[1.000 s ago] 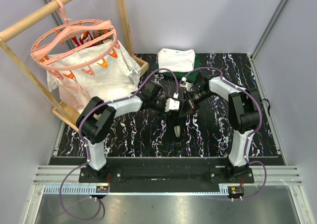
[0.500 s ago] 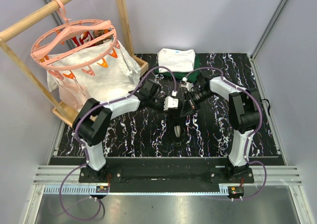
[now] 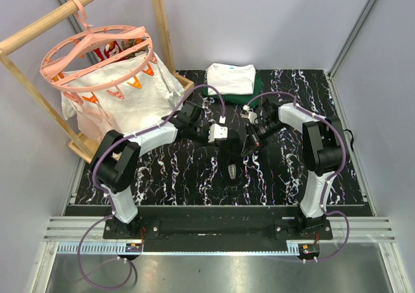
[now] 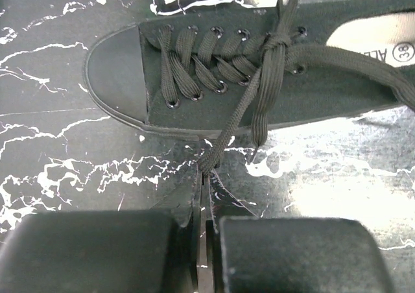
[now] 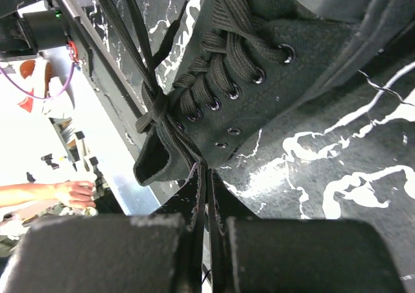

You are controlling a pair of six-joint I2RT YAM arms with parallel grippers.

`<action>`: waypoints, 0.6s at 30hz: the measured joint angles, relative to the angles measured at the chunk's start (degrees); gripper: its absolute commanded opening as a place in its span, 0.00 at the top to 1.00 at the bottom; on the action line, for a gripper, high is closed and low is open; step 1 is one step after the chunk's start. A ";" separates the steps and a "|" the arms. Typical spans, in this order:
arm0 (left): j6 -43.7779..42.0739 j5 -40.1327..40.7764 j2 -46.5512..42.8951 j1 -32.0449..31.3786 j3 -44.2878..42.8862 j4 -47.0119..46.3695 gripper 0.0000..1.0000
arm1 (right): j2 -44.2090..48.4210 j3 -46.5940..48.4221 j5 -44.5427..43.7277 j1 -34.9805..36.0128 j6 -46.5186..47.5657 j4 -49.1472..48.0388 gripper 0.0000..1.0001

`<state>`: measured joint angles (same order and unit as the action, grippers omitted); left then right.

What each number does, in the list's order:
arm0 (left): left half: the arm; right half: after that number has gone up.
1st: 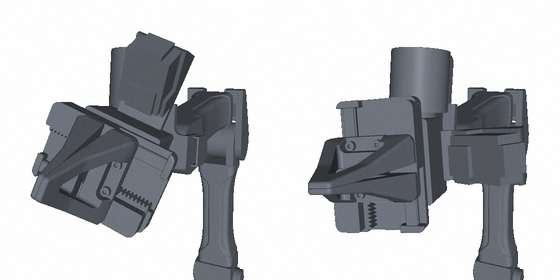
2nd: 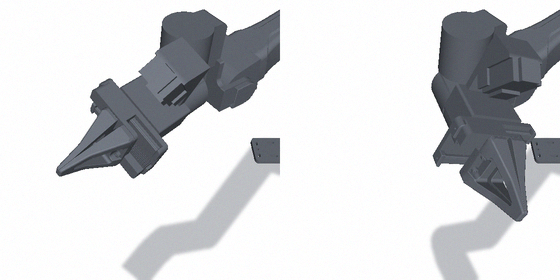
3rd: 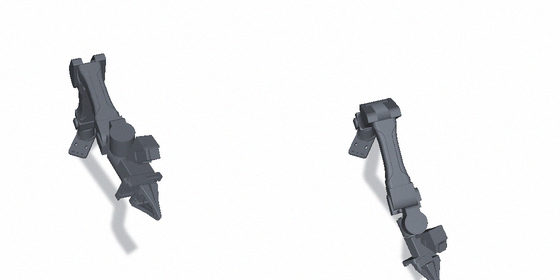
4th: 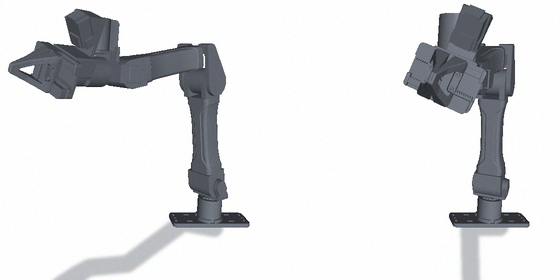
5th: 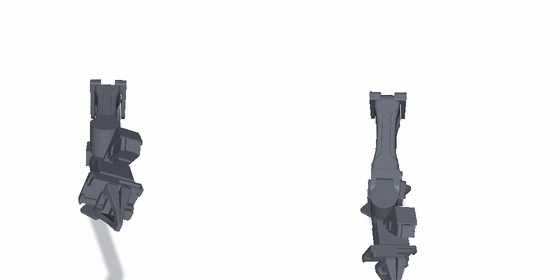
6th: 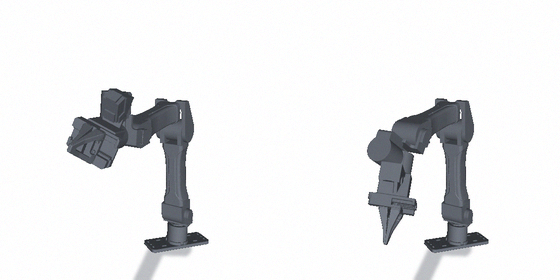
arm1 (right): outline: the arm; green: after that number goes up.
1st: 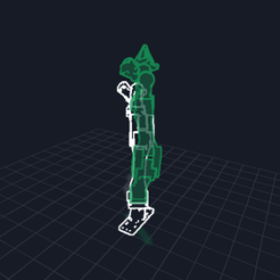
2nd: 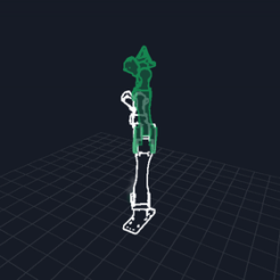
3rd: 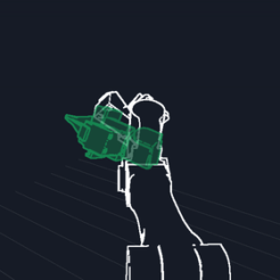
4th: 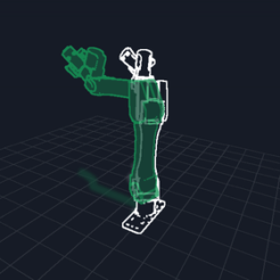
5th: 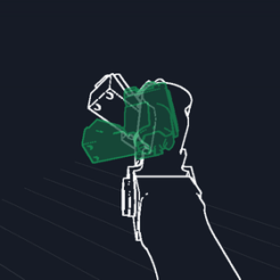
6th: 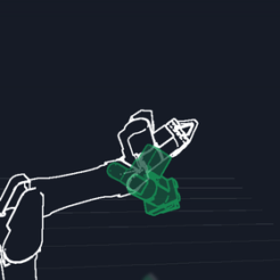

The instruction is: Tie the shoes

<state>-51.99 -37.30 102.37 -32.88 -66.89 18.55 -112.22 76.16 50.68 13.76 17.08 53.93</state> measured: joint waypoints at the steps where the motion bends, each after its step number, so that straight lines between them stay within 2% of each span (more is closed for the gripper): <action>1: -0.20 0.09 0.00 0.00 0.00 0.24 1.00 | 0.20 -0.07 -0.28 -0.09 0.15 0.00 1.00; 18: -5.33 3.21 0.02 0.31 -0.26 4.76 1.00 | 0.72 -1.01 -2.01 -1.05 2.84 0.90 1.00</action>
<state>-57.32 -34.09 102.39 -32.58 -67.16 23.31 -111.50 75.16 48.66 12.71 19.92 54.83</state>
